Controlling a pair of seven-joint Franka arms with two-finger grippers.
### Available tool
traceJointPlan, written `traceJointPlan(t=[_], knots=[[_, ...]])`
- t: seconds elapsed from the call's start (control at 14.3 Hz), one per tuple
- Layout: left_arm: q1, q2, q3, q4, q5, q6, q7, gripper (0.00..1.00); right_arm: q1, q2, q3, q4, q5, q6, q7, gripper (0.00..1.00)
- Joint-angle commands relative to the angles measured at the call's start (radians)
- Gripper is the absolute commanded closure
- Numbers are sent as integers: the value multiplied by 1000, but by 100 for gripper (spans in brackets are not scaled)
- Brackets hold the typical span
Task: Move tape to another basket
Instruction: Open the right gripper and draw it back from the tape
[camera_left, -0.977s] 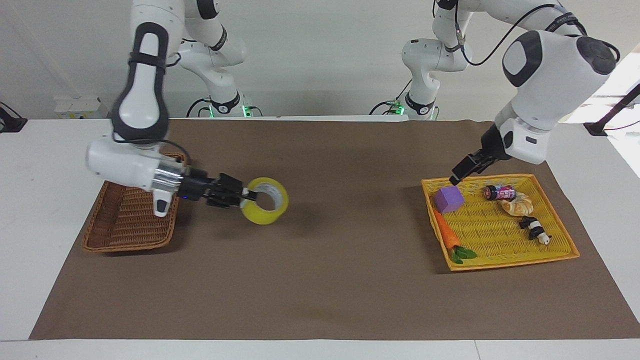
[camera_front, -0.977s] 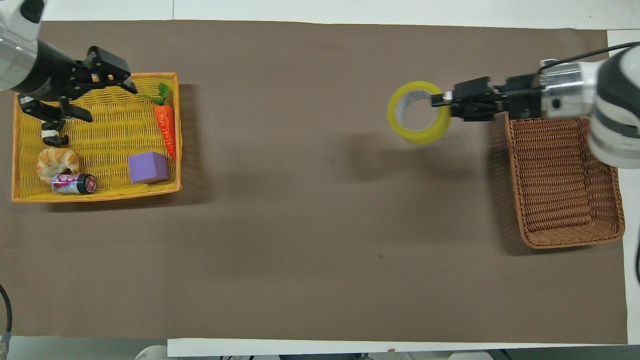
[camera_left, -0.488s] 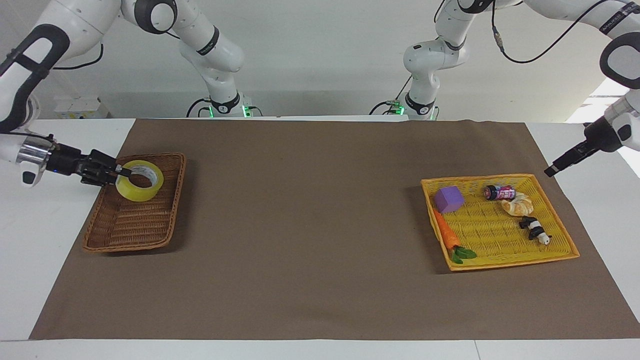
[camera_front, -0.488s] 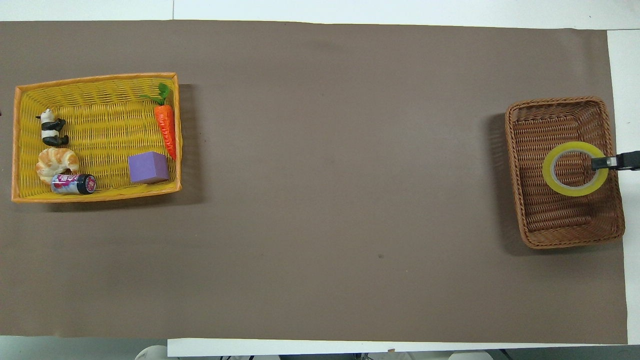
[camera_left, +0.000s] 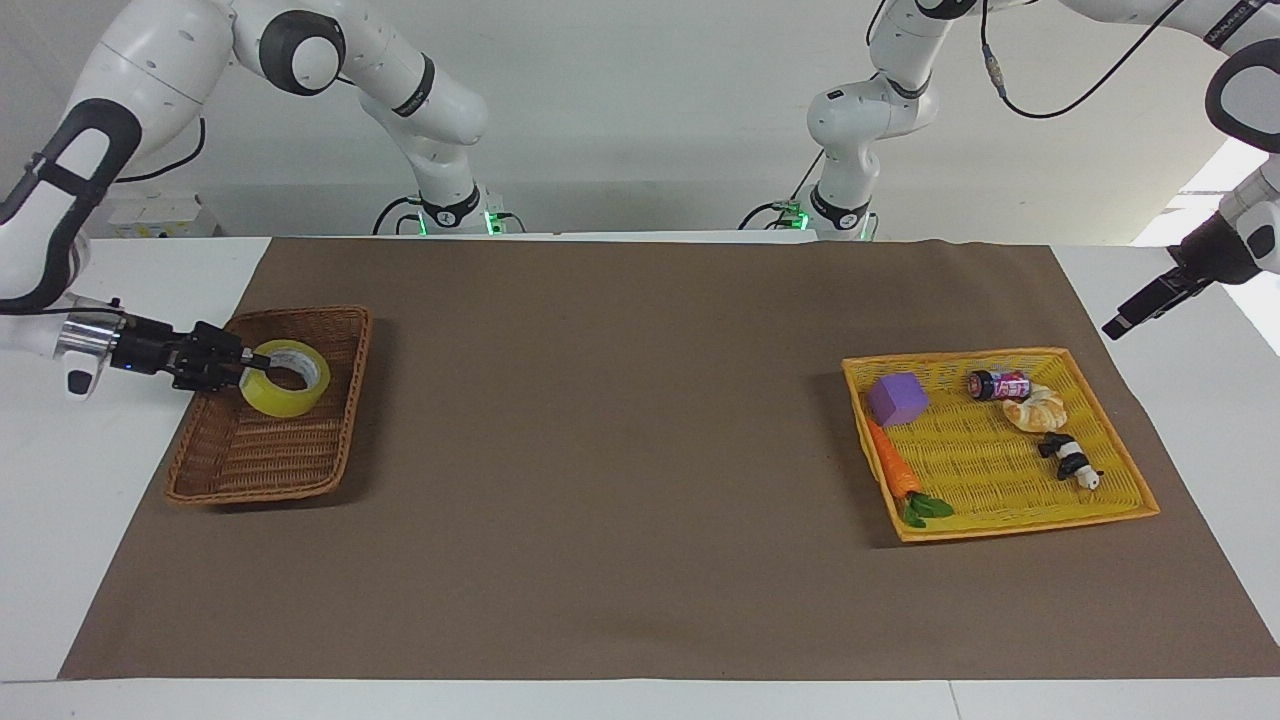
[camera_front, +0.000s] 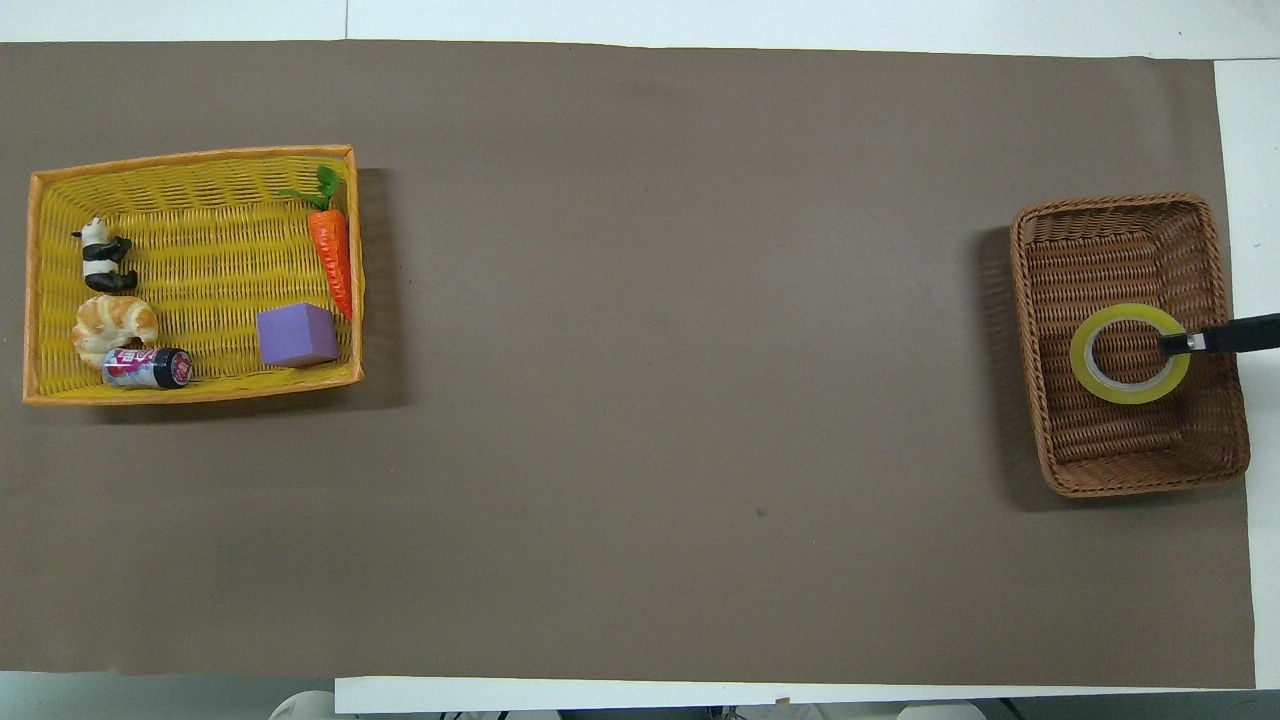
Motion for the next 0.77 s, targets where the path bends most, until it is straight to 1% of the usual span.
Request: traceJointPlan(t=[0.0,0.07,0.14,0.21,0.28,0.42,0.49,0.56,0.7], knots=[[-91,-45,-8,28,114,-93,2,0,-7,5,15,-19,-9,20,-40,96],[-114,-71,-8,23,125,-99,4,0,-6,4,15,-13,-11,25,-40,68],[-127,-81,-8,23,125,-101,7,0,-3,4,15,-12,-9,42,-40,9],[-128,-90,-8,23,127,-103,14,0,-2,2,15,-13,-11,69,-40,0],[-137,-104,-12,23,128,-104,24,0,4,-5,15,-12,-20,80,-37,0],[-138,-124,-31,22,174,-110,86,0,42,-33,13,-7,-28,85,-30,0],[-133,-128,-38,23,179,-113,111,0,65,-56,10,-6,-52,117,-20,0],[-130,-135,-41,23,178,-112,123,0,89,-91,10,-7,-114,166,2,0],[-128,-141,-41,26,170,-116,123,0,164,-191,13,-6,-291,270,43,0]])
